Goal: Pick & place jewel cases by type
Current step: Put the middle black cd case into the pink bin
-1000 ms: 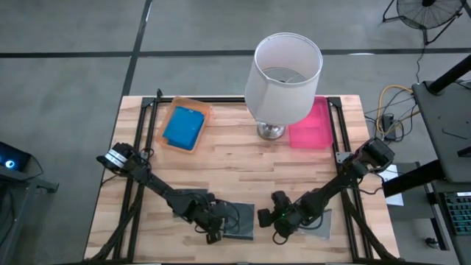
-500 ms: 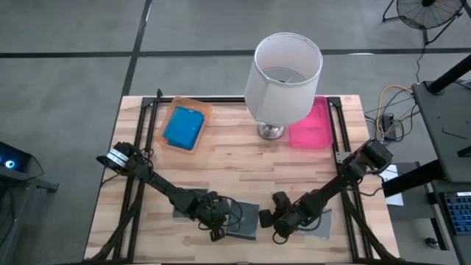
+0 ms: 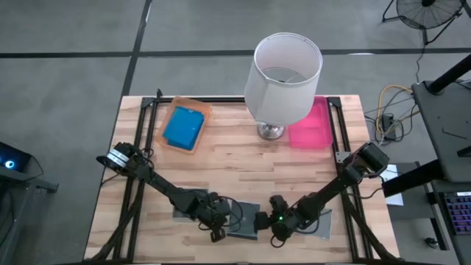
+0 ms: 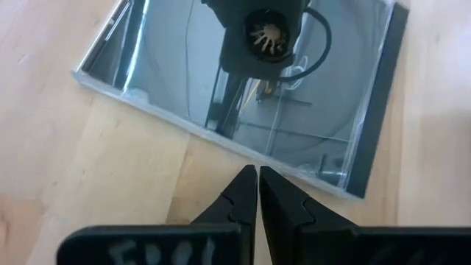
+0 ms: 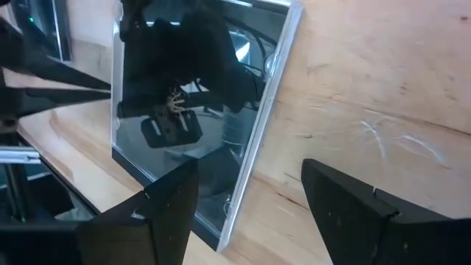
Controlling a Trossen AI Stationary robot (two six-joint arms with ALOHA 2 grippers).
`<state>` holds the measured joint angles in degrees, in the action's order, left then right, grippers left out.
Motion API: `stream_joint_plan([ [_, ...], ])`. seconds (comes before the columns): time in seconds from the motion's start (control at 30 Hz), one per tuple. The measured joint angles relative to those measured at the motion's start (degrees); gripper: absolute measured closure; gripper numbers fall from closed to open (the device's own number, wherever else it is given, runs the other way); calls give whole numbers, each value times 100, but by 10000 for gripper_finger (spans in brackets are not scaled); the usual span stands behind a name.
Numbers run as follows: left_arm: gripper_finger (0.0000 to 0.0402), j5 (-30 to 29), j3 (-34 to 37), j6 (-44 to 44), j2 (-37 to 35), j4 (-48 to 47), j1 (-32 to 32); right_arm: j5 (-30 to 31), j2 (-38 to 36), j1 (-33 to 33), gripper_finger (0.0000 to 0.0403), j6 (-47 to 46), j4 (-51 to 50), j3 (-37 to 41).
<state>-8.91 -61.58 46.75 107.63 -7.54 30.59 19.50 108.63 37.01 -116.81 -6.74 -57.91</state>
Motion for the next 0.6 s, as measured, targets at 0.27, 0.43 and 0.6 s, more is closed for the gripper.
stream_joint_plan([
  [0.27, 402, -11, 0, 47, -9, 231, -3, 25, 10, -19, 163, -83, -4, 0],
  [0.43, 402, -54, 0, 71, 11, 281, -28, 33, 12, -55, 164, -83, -41, -4],
  [0.6, 402, 36, -12, 298, 241, 793, -37, 102, 14, -57, 163, -131, -55, -4],
])
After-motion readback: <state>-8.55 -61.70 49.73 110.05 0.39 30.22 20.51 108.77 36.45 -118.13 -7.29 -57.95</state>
